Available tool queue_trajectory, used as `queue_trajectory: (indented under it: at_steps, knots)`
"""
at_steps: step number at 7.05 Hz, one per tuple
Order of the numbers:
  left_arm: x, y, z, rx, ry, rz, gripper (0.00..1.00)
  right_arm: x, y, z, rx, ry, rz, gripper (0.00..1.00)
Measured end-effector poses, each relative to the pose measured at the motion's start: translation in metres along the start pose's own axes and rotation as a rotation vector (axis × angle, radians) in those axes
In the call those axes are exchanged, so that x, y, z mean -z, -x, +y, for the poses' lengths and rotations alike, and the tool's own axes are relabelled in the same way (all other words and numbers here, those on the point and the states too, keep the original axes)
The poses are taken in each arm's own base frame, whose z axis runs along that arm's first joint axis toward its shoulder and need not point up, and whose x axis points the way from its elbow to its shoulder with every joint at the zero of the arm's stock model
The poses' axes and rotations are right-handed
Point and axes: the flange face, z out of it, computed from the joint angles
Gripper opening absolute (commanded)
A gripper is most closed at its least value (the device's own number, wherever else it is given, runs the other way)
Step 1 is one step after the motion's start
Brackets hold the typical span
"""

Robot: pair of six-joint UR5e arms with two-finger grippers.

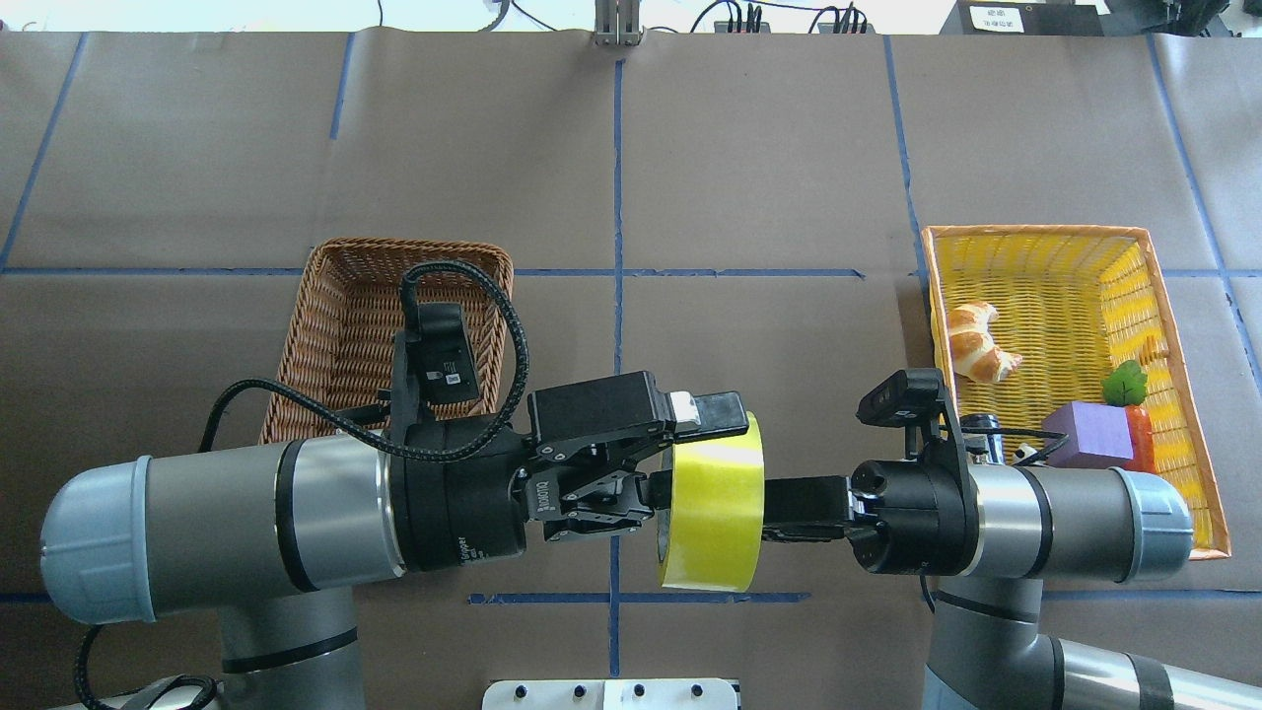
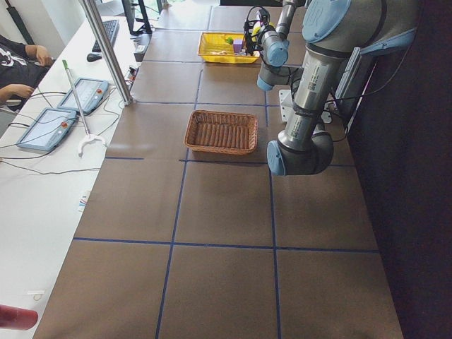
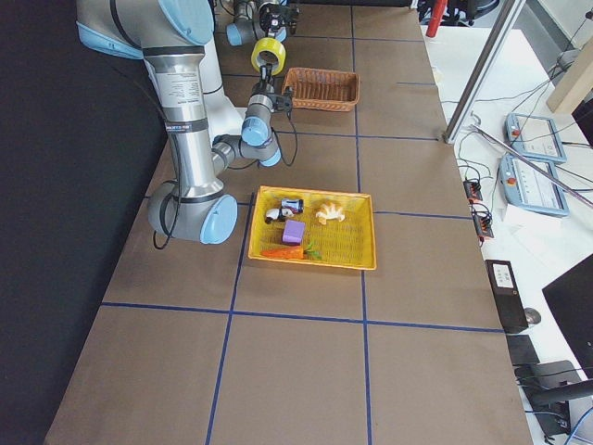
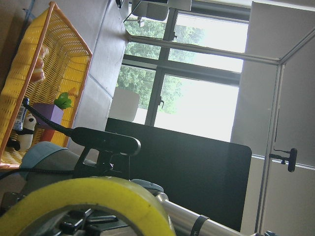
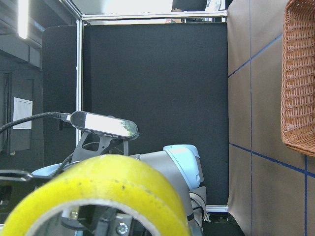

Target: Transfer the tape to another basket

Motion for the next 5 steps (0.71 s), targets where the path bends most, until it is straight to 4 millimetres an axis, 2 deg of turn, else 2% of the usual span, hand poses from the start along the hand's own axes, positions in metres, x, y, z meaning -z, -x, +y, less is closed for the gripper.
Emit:
queue_trajectory:
  at_steps: [1, 2, 3, 5]
  knots:
    - [-0.0002, 0.0001, 0.0001, 0.000, 0.000, 0.000, 0.50, -0.0003, 0.0001, 0.0001, 0.000, 0.000, 0.000, 0.00]
    - [-0.0003, 0.0000, 0.0002, 0.000, 0.001, 0.001, 0.25, -0.0005, 0.0001, 0.0002, 0.000, 0.001, -0.001, 0.00]
    - [-0.0004, 0.0003, 0.0001, 0.000, 0.000, 0.000, 0.15, -0.0005, 0.0001, 0.0002, 0.000, 0.001, -0.001, 0.00]
    - [-0.0004, 0.0016, -0.0002, -0.001, 0.000, -0.003, 0.07, -0.0008, 0.0006, 0.0001, 0.000, 0.000, -0.003, 0.03]
